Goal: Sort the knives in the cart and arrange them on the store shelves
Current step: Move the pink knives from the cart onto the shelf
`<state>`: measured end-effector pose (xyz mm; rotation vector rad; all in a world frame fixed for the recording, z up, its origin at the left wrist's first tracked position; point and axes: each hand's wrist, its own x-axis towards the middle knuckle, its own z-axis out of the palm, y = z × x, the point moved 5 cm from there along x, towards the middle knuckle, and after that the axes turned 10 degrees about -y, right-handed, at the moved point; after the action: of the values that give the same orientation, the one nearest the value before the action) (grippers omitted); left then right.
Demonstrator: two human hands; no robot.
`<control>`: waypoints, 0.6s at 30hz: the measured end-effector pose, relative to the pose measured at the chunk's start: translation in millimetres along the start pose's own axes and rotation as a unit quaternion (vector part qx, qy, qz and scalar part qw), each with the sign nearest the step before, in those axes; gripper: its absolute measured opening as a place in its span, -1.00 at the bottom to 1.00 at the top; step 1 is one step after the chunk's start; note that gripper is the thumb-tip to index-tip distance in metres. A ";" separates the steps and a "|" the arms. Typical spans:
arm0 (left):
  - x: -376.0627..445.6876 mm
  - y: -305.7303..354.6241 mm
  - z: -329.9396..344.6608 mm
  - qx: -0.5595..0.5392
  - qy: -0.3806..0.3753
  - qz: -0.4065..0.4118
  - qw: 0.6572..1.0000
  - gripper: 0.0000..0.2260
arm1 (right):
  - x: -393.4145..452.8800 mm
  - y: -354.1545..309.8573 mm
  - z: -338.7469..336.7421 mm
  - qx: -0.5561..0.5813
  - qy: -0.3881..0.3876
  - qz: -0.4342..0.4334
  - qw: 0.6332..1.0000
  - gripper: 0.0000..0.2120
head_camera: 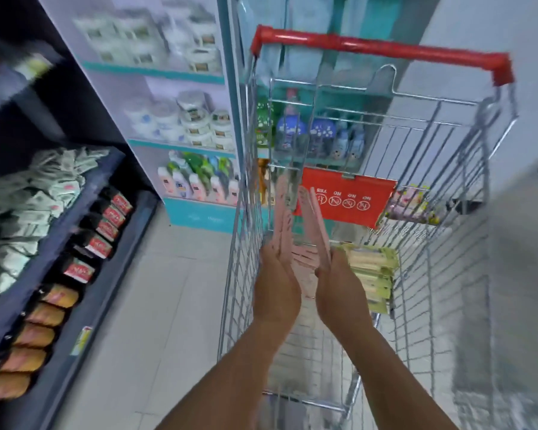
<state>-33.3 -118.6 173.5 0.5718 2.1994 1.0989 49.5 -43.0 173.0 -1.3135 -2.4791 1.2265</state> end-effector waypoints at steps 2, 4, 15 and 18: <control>-17.5 12.0 -22.4 -0.020 0.016 0.013 1.000 -0.96 | -17.0 -23.1 -10.0 0.009 0.018 -0.021 1.000 -0.94; -32.6 22.9 -43.3 -0.035 0.026 0.028 0.999 -0.96 | -30.2 -43.5 -16.8 0.017 0.033 -0.044 0.998 -0.94; -108.6 38.2 -167.6 0.021 0.180 0.054 0.982 -0.96 | -92.8 -167.5 -28.7 0.039 -0.006 -0.232 0.972 -0.81; -137.3 32.9 -203.3 0.010 0.232 0.056 0.971 -0.96 | -111.1 -201.4 -13.6 0.003 -0.028 -0.268 0.963 -0.71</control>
<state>-69.6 -297.3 341.1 0.4888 2.6022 1.3830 -8.4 -178.1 350.4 -0.5399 -2.6051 1.1340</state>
